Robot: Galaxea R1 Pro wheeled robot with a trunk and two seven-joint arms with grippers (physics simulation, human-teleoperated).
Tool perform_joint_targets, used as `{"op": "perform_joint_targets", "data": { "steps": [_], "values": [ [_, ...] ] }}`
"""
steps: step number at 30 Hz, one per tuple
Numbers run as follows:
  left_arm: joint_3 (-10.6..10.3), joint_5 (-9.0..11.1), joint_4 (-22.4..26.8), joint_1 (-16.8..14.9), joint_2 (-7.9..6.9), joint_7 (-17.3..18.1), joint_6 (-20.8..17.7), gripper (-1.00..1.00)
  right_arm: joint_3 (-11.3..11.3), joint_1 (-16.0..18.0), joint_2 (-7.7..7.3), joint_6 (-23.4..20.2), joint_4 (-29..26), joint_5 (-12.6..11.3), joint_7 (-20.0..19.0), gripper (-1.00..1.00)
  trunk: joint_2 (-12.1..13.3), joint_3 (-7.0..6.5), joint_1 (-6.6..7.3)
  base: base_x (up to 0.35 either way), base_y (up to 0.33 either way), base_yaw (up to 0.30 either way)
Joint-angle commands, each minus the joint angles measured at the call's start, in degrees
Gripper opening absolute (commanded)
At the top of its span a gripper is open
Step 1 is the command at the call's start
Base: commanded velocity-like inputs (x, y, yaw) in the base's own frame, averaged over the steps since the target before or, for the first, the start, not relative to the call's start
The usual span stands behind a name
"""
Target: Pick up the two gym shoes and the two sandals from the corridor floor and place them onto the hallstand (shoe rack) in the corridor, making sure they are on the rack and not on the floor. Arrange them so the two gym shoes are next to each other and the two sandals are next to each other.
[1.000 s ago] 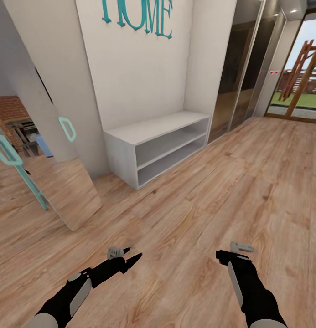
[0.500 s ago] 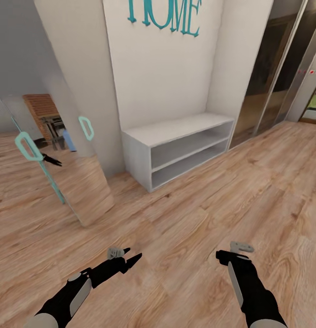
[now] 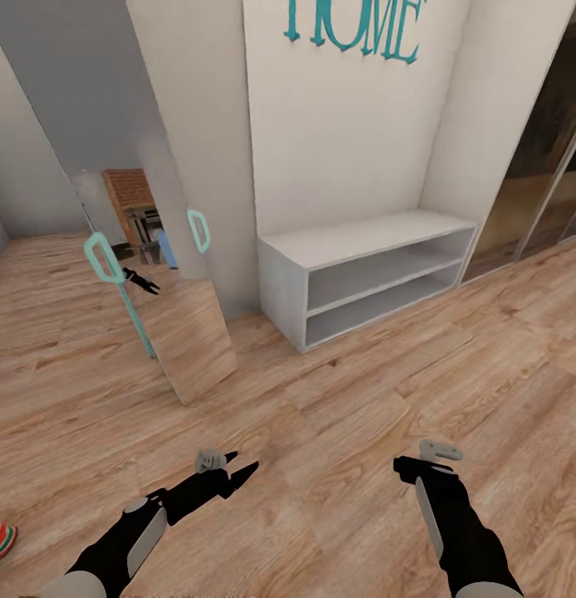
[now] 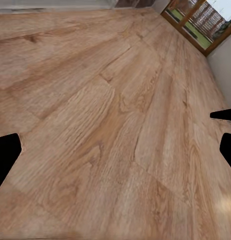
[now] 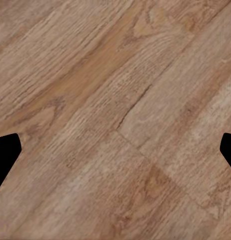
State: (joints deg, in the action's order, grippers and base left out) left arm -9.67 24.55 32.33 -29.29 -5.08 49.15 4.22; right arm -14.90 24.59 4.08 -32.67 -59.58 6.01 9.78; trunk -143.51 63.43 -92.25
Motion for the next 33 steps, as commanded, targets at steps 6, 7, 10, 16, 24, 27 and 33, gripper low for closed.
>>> {"op": "perform_joint_targets", "data": {
  "steps": [6, 7, 10, 16, 24, 27, 33],
  "values": [
    [-0.43, 0.35, -0.07, -0.06, -0.1, -0.07, 0.44, 1.0, -0.13, 0.02, 0.05, -0.37, -0.1, 0.58, -0.2, 1.0, -0.02, 0.05, 0.01, 0.001, -0.001, 0.291],
    [-0.43, 0.34, -0.07, -0.06, -0.11, -0.08, 0.44, 1.0, -0.13, 0.02, 0.05, -0.37, -0.1, 0.58, -0.2, 1.0, -0.02, 0.05, 0.01, 0.0, 0.0, 0.291],
    [-0.43, 0.36, -0.07, -0.06, -0.08, -0.1, 0.44, 1.0, -0.13, 0.02, 0.05, -0.37, -0.1, 0.58, -0.2, 1.0, -0.02, 0.05, 0.01, 0.0, 0.0, 0.291],
    [-0.43, 0.35, -0.07, -0.06, -0.06, -0.11, 0.44, 1.0, -0.13, 0.02, 0.05, -0.37, -0.1, 0.58, -0.2, 1.0, -0.02, 0.05, 0.01, 0.0, 0.0, 0.291],
    [-0.43, 0.35, -0.07, -0.06, -0.03, -0.11, 0.44, 1.0, -0.13, 0.02, 0.05, -0.37, -0.1, 0.58, -0.2, 1.0, -0.02, 0.05, 0.01, 0.0, 0.0, 0.291],
    [-0.43, 0.33, -0.07, -0.06, -0.07, -0.11, 0.44, 1.0, -0.13, 0.02, 0.05, -0.37, -0.1, 0.58, -0.2, 1.0, -0.02, 0.05, 0.01, 0.0, 0.0, 0.29],
    [-0.43, 0.32, -0.07, -0.06, -0.06, -0.14, 0.49, 1.0, -0.13, 0.02, 0.05, -0.37, -0.1, 0.6, -0.2, 1.0, -0.02, 0.05, 0.01, 0.0, 0.0, 0.29]
  ]
}}
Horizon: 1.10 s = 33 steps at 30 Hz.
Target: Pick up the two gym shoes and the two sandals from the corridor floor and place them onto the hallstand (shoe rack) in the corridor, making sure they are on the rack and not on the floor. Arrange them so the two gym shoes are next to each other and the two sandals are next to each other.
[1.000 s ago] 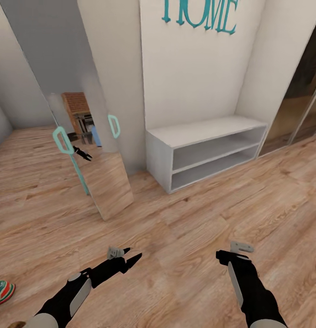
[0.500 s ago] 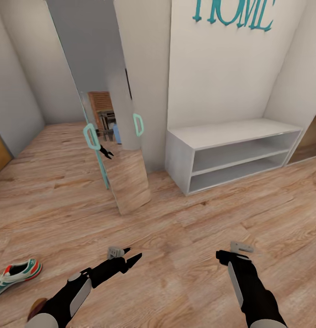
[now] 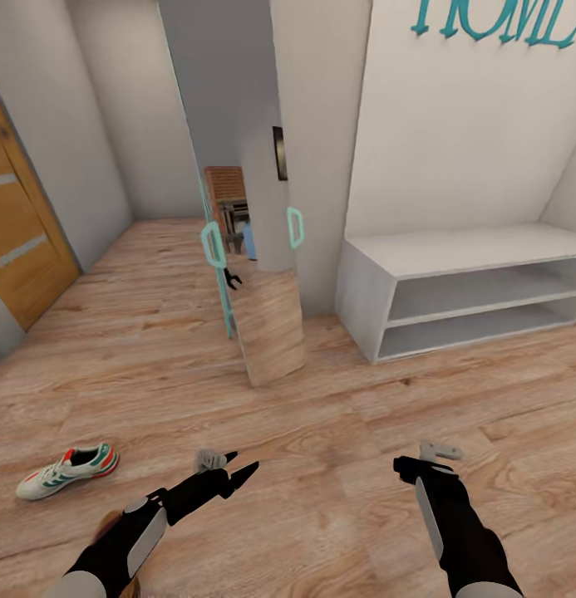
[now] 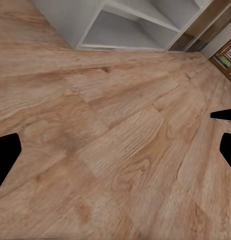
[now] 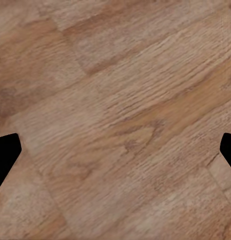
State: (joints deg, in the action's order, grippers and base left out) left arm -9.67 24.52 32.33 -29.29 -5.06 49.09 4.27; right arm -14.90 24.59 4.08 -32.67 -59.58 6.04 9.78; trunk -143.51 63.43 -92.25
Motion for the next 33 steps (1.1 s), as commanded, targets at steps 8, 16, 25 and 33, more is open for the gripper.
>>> {"op": "perform_joint_targets", "data": {
  "steps": [8, 16, 25, 33],
  "values": [
    [-0.44, 0.35, -0.07, -0.06, -0.04, -0.14, 0.48, 1.0, -0.13, 0.02, 0.05, -0.37, -0.1, 0.56, -0.2, 1.0, -0.02, 0.05, 0.01, 0.0, -0.064, 0.291],
    [-0.43, 0.35, -0.07, -0.06, -0.04, -0.14, 0.49, 1.0, -0.13, 0.02, 0.05, -0.37, -0.1, 0.56, -0.2, 1.0, -0.02, 0.05, 0.01, 0.0, -0.125, 0.291],
    [-0.43, 0.35, -0.07, -0.06, -0.06, -0.14, 0.5, 1.0, -0.13, 0.02, 0.05, -0.37, -0.1, 0.56, -0.2, 1.0, -0.02, 0.05, 0.01, 0.0, -0.004, 0.29],
    [-0.39, 0.37, -0.07, -0.06, -0.1, -0.17, 0.5, 1.0, -0.13, 0.02, 0.05, -0.37, -0.1, 0.57, -0.2, 1.0, -0.02, 0.05, 0.01, 0.0, 0.0, 0.291]
  ]
}}
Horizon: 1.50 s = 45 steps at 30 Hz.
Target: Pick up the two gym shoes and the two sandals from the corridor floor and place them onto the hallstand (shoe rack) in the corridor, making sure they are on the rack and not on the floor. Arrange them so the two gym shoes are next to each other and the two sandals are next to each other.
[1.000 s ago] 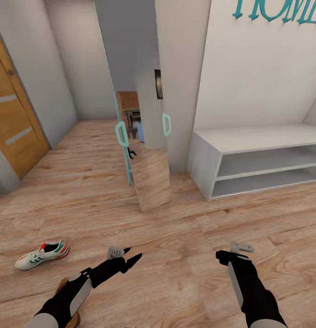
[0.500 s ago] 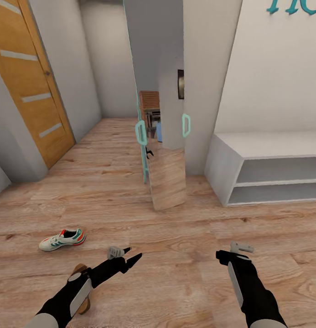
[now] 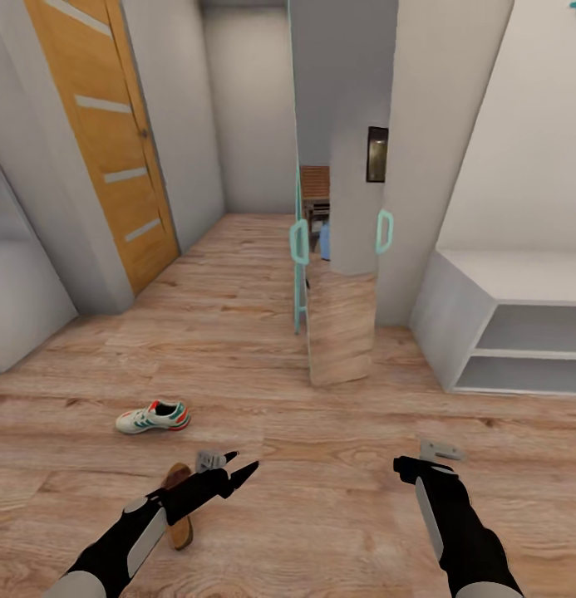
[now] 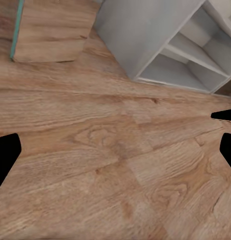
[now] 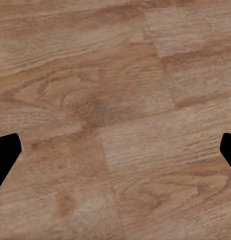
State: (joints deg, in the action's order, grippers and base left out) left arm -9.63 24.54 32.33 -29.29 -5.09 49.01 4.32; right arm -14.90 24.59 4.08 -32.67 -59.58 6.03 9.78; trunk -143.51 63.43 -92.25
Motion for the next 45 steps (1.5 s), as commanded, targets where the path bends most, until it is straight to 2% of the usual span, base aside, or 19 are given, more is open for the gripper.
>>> {"op": "perform_joint_targets", "data": {
  "steps": [1, 7, 8, 9, 11, 12, 15, 16, 17, 19, 23, 25, 26, 27, 28, 30, 38, 41, 45],
  "values": [
    [-0.4, 0.38, -0.07, -0.06, -0.11, -0.09, 0.47, 1.0, -0.13, 0.02, 0.05, -0.37, -0.1, 0.61, -0.2, 1.0, -0.02, 0.05, 0.01, 0.0, 0.0, 0.291],
    [0.22, 0.41, -0.07, -0.06, -0.73, -0.93, 0.51, 1.0, -0.13, 0.02, 0.05, -0.37, -0.1, 0.63, -0.2, 1.0, -0.02, 0.05, 0.01, 0.0, 0.0, 0.284],
    [1.18, 0.42, 0.04, -0.06, -0.87, -4.25, 0.5, 1.0, -0.17, 0.02, 0.05, -0.41, -0.15, 0.64, -0.2, 1.0, -0.02, 0.05, 0.01, 0.0, 0.0, 0.191],
    [1.39, 0.4, 0.09, -0.08, -0.88, -5.67, 0.5, 1.0, -0.18, 0.02, 0.05, -0.4, -0.16, 0.65, -0.2, 1.0, -0.02, 0.05, 0.01, 0.0, 0.0, 0.161],
    [1.9, 0.33, 0.28, -0.21, -0.87, -13.86, 0.51, 1.0, -0.2, 0.02, 0.03, -0.43, -0.18, 0.65, -0.2, 1.0, -0.02, 0.05, 0.01, 0.0, 0.0, 0.084],
    [2.04, 0.26, 0.75, -0.33, -0.75, -21.69, 0.5, 1.0, -0.21, 0.02, 0.01, -0.43, -0.17, 0.67, -0.2, 1.0, -0.02, 0.05, 0.01, 0.0, 0.0, 0.034],
    [2.06, 0.11, 3.59, -0.52, -0.3, -36.28, 0.45, 1.0, -0.21, 0.02, 0.01, -0.41, -0.12, 0.85, -0.25, 1.0, -0.02, 0.05, 0.01, 0.0, 0.0, 0.015],
    [2.04, 0.08, 4.31, -0.53, -0.23, -38.23, 0.43, 1.0, -0.21, 0.02, 0.02, -0.41, -0.11, 0.88, -0.26, 1.0, -0.02, 0.05, 0.01, 0.0, 0.0, 0.007],
    [1.97, 0.03, 6.28, -0.56, -0.08, -42.91, 0.38, 1.0, -0.17, 0.02, -0.01, -0.4, -0.11, 0.94, -0.27, 1.0, -0.02, 0.05, 0.01, 0.0, 0.0, 0.004],
    [1.94, 0.01, 7.43, -0.57, 0.0, -45.88, 0.36, 1.0, -0.03, 0.02, 0.0, -0.39, -0.15, 0.93, -0.32, 1.0, -0.02, 0.05, 0.01, 0.0, 0.0, 0.002],
    [1.91, -0.46, 8.22, -0.58, 0.05, -48.04, 0.3, 1.0, 0.14, 0.02, 0.03, -0.38, -0.34, 0.92, -0.36, 1.0, -0.02, 0.05, 0.01, 0.0, 0.0, 0.001],
    [1.86, -1.35, 8.37, -0.59, 0.07, -48.56, 0.28, 1.0, 0.21, 0.02, 0.09, -0.38, -0.44, 0.93, -0.37, 1.0, -0.02, 0.05, 0.01, 0.0, 0.0, 0.0],
    [1.8, -2.53, 8.39, -0.59, 0.07, -48.82, 0.3, 1.0, 0.49, 0.02, 0.11, -0.38, -0.49, 1.03, -0.37, 1.0, -0.02, 0.05, 0.01, 0.0, 0.0, 0.0],
    [1.67, -4.71, 8.32, -0.56, 0.3, -49.04, 0.31, 1.0, 3.77, 0.02, 0.06, -0.38, -0.53, 1.15, -0.37, 1.0, -0.02, 0.05, 0.01, 0.0, 0.0, 0.0],
    [1.66, -4.98, 8.3, -0.54, 0.35, -49.06, 0.31, 1.0, 4.78, 0.02, 0.03, -0.38, -0.53, 1.16, -0.37, 1.0, -0.02, 0.05, 0.01, 0.0, 0.0, 0.0],
    [1.64, -5.37, 8.28, -0.51, 0.46, -49.16, 0.33, 1.0, 6.34, 0.02, -0.01, -0.37, -0.54, 1.17, -0.38, 1.0, -0.02, 0.05, 0.01, 0.0, 0.0, 0.0],
    [1.73, -5.45, 8.17, -0.5, 0.7, -49.23, 0.26, 1.0, 8.76, 0.02, 0.12, -0.46, -0.83, 0.69, -0.46, 1.0, -0.02, 0.05, 0.01, 0.0, 0.0, 0.0],
    [1.82, -5.4, 8.02, -0.5, 0.7, -49.23, 0.25, 1.0, 12.08, 0.02, 0.14, -0.46, -0.81, 0.66, -0.46, 1.0, -0.02, 0.17, 0.01, 0.0, 0.0, 0.0],
    [1.87, -5.39, 7.96, -0.5, 0.7, -49.28, 0.25, 1.0, 15.78, 0.02, 0.1, -0.46, -0.81, 0.65, -0.45, 1.0, -0.07, 1.35, -0.09, 0.0, 0.0, 0.0]
  ]
}}
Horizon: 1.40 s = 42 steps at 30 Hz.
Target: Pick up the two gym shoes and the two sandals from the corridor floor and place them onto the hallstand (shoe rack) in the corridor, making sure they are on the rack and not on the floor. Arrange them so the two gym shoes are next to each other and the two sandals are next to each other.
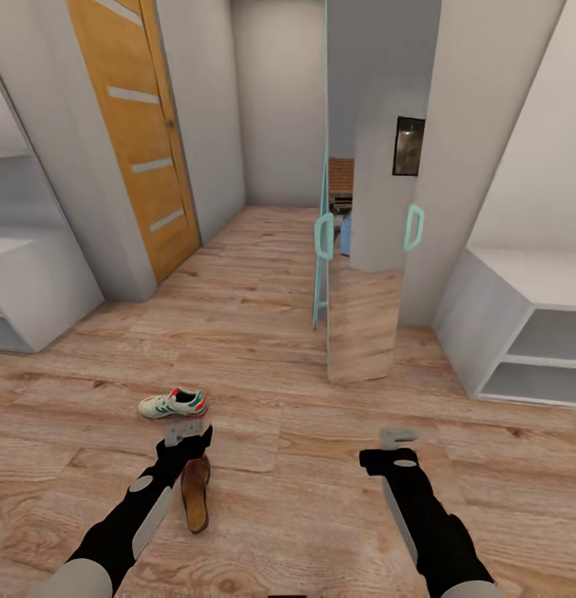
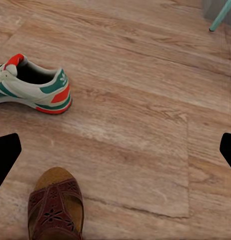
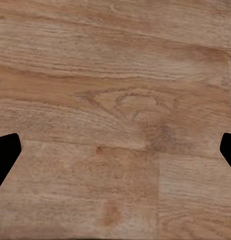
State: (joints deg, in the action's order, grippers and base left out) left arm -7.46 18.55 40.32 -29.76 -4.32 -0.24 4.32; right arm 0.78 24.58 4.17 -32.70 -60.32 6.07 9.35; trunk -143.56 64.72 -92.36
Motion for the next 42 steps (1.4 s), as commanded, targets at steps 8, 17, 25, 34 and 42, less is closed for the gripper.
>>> {"op": "perform_joint_targets", "data": {
  "steps": [8, 17, 25, 34, 42],
  "values": [
    [-0.3, 0.61, -0.07, -0.04, -0.07, -0.62, 0.25, 1.0, 2.1, 0.03, -0.06, -0.43, -0.06, 0.61, 0.05, 1.0, -0.13, 2.55, -0.19, 0.0, 0.0, 0.0],
    [-0.34, 0.68, -0.39, -0.04, -0.07, -0.67, 0.25, 1.0, 2.23, 0.03, -0.06, -0.43, -0.06, 0.61, 0.06, 1.0, -0.25, 5.39, -0.42, 0.0, 0.0, 0.0],
    [-0.28, 0.69, -1.24, -0.04, -0.07, -0.69, 0.25, 1.0, 2.2, 0.03, -0.11, -0.43, -0.06, 0.61, 0.06, 1.0, -0.36, 7.91, -0.63, 0.0, 0.0, 0.0],
    [-0.28, 0.63, -2.02, -0.04, -0.07, -3.59, 0.39, 1.0, 2.12, 0.03, -0.13, -0.42, -0.06, 0.6, 0.06, 1.0, -0.48, 10.74, -0.86, 0.0, 0.0, 0.0],
    [-0.33, 0.61, -2.15, -0.04, -0.01, -4.33, 0.42, 1.0, 2.12, 0.03, -0.15, -0.4, -0.47, 0.54, -0.03, 1.0, -0.53, 11.87, -0.97, 0.0, 0.0, 0.0]
  ]
}}
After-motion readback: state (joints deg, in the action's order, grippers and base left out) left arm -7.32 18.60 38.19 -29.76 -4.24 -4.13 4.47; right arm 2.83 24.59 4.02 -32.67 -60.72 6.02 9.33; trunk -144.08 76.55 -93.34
